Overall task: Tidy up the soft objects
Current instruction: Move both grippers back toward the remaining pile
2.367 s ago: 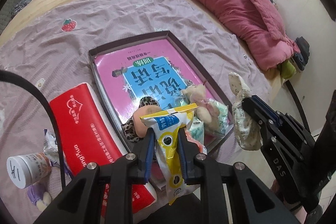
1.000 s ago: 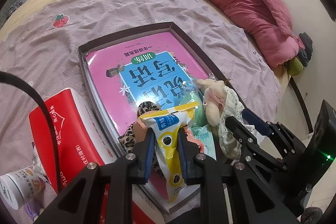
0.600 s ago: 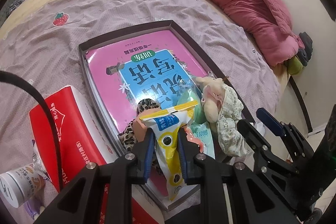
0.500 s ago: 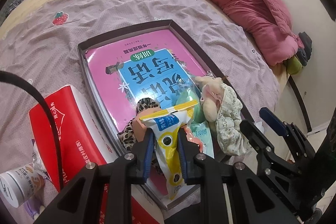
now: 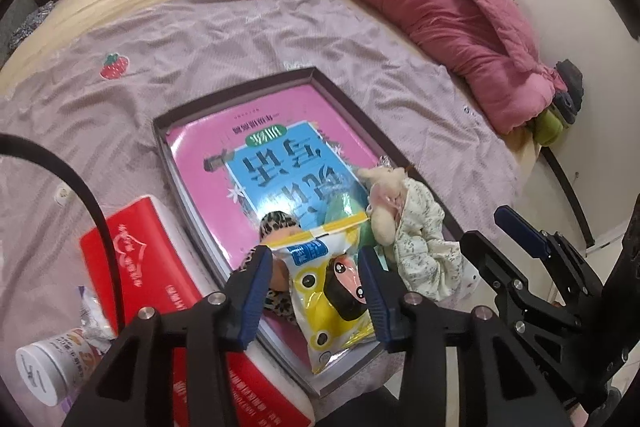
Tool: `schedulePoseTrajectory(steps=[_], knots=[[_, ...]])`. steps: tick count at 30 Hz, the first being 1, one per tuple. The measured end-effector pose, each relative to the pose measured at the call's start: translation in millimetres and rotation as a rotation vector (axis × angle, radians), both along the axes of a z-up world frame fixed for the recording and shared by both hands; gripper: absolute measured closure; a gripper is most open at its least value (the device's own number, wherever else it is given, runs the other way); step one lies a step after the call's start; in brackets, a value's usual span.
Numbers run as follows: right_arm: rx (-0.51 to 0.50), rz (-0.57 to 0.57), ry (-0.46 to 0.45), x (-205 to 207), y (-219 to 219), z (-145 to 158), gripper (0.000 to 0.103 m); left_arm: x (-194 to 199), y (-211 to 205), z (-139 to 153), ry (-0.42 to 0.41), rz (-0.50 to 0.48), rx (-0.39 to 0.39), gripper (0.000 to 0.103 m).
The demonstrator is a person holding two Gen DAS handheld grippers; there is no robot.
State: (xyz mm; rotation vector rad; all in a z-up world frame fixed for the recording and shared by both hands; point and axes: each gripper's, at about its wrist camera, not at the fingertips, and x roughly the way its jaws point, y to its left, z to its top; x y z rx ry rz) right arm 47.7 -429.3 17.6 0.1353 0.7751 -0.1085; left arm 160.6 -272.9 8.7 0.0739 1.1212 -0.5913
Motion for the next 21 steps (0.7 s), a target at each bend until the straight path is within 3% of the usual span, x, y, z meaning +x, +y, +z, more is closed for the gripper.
schedulePoseTrajectory(steps=[4,6,13,17,21], knots=[[-0.02,0.036,-0.031,0,12,16,0.038,-7,24,24,-0.042,0.033,-0.029,0.054],[-0.019,0.069,-0.051,0,22,27,0.037,-12,41,35,-0.05,0.062,-0.047,0.046],[-0.088,0.24,-0.105,4,81,55,0.034,-30,132,67,-0.074,0.207,-0.057,0.045],[-0.158,0.389,-0.131,3,131,65,0.032,-37,186,70,-0.075,0.294,-0.046,0.044],[-0.159,0.497,-0.14,1,170,69,0.031,-48,232,63,-0.057,0.376,-0.018,0.044]])
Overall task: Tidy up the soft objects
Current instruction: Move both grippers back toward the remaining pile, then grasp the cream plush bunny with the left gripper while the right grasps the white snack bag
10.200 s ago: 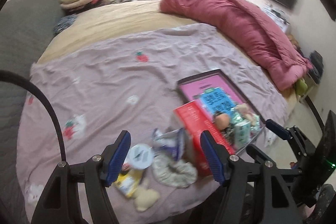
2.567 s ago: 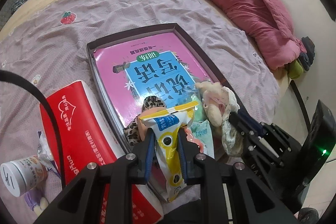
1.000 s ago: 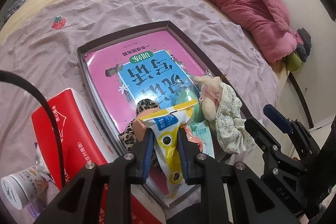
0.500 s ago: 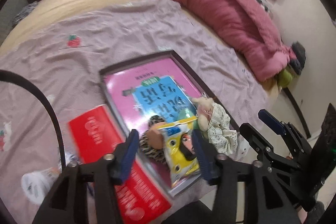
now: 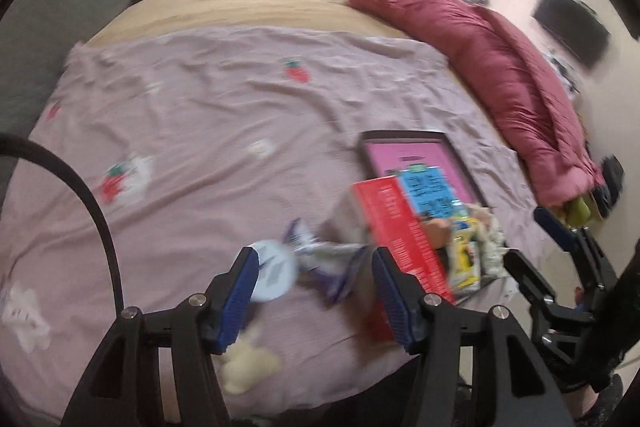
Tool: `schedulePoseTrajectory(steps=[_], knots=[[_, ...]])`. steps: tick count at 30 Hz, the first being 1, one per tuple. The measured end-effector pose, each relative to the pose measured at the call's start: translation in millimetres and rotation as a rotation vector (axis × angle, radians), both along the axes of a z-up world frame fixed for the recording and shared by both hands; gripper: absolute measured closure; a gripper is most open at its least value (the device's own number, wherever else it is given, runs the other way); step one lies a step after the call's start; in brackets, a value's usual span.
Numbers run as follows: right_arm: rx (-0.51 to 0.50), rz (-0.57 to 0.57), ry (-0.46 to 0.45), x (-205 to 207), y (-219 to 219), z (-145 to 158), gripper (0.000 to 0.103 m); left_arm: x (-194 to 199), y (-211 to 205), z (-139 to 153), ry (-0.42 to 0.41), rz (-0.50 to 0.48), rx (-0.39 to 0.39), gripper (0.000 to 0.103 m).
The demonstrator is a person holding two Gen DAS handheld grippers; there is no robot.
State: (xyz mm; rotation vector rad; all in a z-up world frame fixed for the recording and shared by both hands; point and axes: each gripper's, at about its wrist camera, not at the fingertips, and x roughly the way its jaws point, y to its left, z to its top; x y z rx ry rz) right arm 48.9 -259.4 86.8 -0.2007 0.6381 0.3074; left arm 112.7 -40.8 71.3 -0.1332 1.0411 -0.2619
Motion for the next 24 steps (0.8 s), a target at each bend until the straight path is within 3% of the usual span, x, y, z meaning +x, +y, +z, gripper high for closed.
schedulePoseTrajectory(steps=[11,19,24], knots=[[-0.126,0.195,0.049,-2,78,-17,0.03,-31,76,-58,0.154,0.11,-0.07,0.044],[-0.277,0.347,0.093,14,115,-47,0.029,-29,81,-119,0.3,0.16,-0.143,0.044],[-0.3,0.415,0.123,31,120,-61,0.029,-24,70,-137,0.325,0.158,-0.133,0.044]])
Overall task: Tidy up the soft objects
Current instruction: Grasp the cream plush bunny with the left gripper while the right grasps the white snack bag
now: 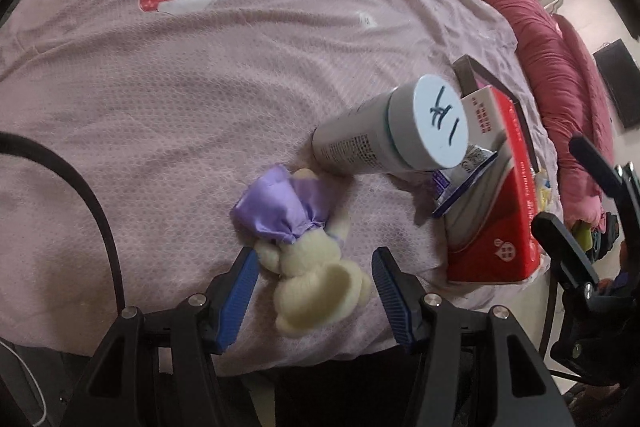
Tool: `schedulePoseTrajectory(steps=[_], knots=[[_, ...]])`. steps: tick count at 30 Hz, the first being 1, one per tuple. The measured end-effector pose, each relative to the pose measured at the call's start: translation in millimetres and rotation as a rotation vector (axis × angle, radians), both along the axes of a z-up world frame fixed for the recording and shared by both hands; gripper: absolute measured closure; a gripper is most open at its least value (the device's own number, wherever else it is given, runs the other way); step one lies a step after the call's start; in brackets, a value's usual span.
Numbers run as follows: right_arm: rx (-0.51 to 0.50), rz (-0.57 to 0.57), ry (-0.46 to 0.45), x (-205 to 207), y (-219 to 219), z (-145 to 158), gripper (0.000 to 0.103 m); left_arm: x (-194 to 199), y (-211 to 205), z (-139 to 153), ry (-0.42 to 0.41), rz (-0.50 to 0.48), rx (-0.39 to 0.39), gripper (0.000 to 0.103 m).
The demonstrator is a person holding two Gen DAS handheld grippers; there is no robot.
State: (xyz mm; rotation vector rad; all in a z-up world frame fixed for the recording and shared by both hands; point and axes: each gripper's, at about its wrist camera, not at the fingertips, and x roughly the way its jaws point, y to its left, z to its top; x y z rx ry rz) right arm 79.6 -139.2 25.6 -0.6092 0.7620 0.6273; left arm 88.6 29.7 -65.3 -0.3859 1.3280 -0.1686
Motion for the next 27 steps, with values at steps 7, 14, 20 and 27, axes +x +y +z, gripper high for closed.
schedulePoseTrajectory(steps=[7,14,20,27], knots=[[-0.093,0.088,0.06,24,13,-28,0.028,8,-5,-21,0.04,0.004,0.024,0.044],[-0.268,0.234,0.065,44,36,-58,0.028,12,-3,-32,0.067,0.005,0.01,0.044],[-0.432,0.377,0.103,51,51,-84,0.028,15,0,-37,0.077,0.005,-0.009,0.043],[-0.591,0.467,0.13,53,61,-118,0.028,18,-4,-39,0.082,-0.008,0.0,0.043]])
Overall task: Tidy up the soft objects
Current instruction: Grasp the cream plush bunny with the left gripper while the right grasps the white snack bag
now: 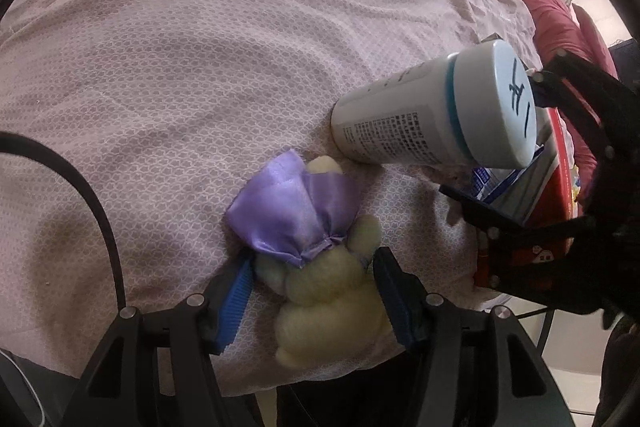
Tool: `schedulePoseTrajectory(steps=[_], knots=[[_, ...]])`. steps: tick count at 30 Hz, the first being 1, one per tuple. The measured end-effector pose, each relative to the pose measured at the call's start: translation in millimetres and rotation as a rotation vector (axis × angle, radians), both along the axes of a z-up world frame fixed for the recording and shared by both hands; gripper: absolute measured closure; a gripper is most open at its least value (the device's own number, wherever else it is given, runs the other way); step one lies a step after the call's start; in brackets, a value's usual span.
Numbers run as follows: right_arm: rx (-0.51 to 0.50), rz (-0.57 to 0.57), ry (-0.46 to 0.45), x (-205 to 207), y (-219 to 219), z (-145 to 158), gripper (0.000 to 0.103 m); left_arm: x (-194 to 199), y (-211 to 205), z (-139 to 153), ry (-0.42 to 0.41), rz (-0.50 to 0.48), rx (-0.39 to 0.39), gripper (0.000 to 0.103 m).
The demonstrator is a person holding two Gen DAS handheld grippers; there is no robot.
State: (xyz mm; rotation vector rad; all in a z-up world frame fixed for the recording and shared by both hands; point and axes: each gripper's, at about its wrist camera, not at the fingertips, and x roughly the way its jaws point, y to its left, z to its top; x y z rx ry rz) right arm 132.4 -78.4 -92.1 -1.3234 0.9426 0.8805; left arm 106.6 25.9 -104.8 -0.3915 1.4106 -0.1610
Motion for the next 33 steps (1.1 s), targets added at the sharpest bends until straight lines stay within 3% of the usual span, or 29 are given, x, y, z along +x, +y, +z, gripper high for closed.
schedulePoseTrajectory(steps=[6,8,14,19,24,30,33], knots=[[-0.033,0.006,-0.023,5,0,-17,0.033,4,-7,-4,-0.004,-0.013,0.023,0.042],[-0.031,-0.014,-0.016,10,-1,-19,0.045,5,-9,-5,-0.004,-0.015,0.029,0.042],[-0.012,-0.003,-0.035,8,-4,-13,0.065,9,-12,-7,-0.003,-0.006,0.034,0.042],[0.09,-0.089,0.002,8,-15,12,0.067,10,-14,-5,-0.014,-0.001,0.043,0.047],[0.191,-0.171,0.015,4,-29,44,0.067,8,-16,-2,-0.033,-0.035,0.028,0.059],[0.315,-0.288,0.006,-7,-47,83,0.067,3,-12,10,-0.075,-0.017,-0.01,0.061],[0.388,-0.341,-0.006,-19,-54,103,0.067,-2,-9,26,-0.121,-0.014,0.01,0.061]])
